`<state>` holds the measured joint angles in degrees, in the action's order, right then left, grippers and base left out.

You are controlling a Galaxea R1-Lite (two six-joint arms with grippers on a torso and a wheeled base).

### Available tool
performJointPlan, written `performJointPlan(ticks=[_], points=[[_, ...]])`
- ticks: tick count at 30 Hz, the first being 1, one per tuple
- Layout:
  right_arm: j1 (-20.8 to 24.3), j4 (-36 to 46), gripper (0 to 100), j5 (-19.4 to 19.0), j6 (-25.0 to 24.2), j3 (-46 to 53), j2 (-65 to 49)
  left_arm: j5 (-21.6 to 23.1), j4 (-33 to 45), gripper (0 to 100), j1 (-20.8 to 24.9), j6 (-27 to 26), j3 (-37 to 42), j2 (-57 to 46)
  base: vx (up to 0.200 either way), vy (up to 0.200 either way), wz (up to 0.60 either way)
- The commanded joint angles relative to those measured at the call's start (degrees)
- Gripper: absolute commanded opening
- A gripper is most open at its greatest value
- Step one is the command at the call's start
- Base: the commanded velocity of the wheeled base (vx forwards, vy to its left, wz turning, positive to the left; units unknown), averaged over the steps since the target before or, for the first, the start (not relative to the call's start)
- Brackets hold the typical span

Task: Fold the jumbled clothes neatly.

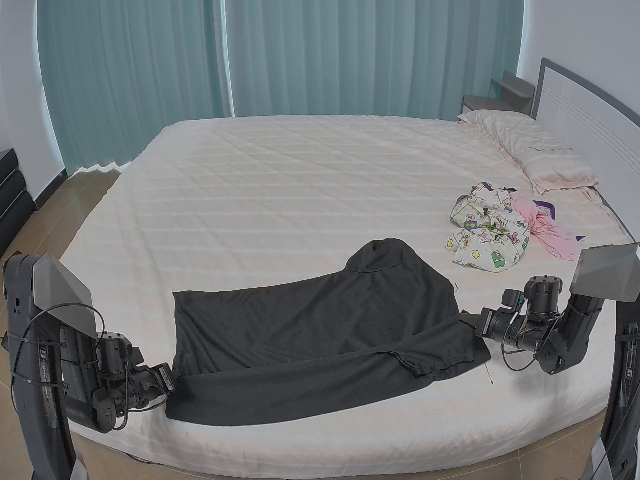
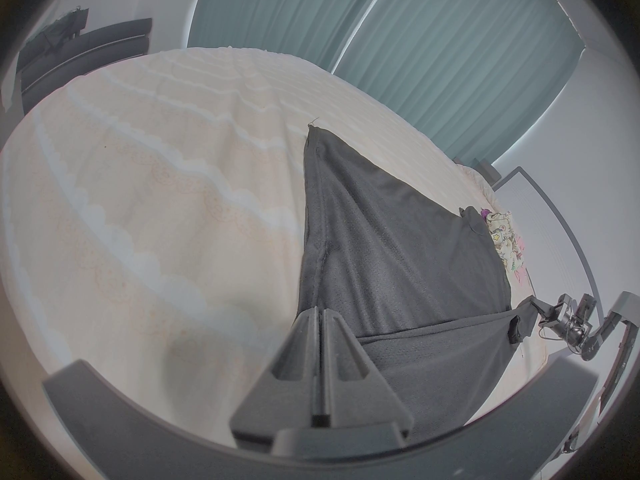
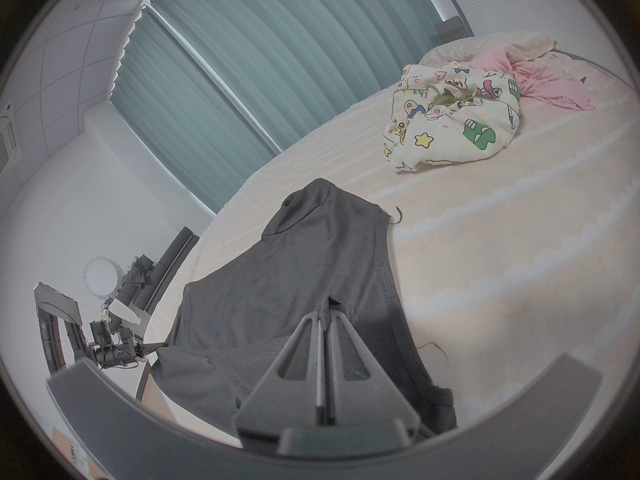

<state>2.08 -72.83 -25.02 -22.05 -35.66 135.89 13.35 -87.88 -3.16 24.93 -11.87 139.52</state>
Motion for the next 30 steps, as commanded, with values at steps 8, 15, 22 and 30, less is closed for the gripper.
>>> performJointPlan(ticks=[8, 15, 22, 30], points=[[0.2, -0.6, 0, 1.1, 0.0, -1.9, 3.9, 0.0, 0.0, 0, 0.0, 0.1, -1.0, 1.9, 0.000, 0.000, 0.00], [0.3, -0.7, 100, 1.1, 0.0, -2.0, 4.6, -0.9, 0.0, 0, 0.3, 0.1, -1.3, 2.2, 0.000, 0.000, 0.00], [0.2, -0.9, 100, 1.0, -0.1, -2.1, 4.5, -1.4, 0.0, 100, 0.3, 0.5, -1.4, 2.5, 0.000, 0.000, 0.00], [-2.3, -2.6, 100, 3.3, -6.2, 0.7, -0.2, -1.2, -1.9, 100, -1.1, 6.6, -0.3, -0.5, 0.000, 0.000, 0.00]])
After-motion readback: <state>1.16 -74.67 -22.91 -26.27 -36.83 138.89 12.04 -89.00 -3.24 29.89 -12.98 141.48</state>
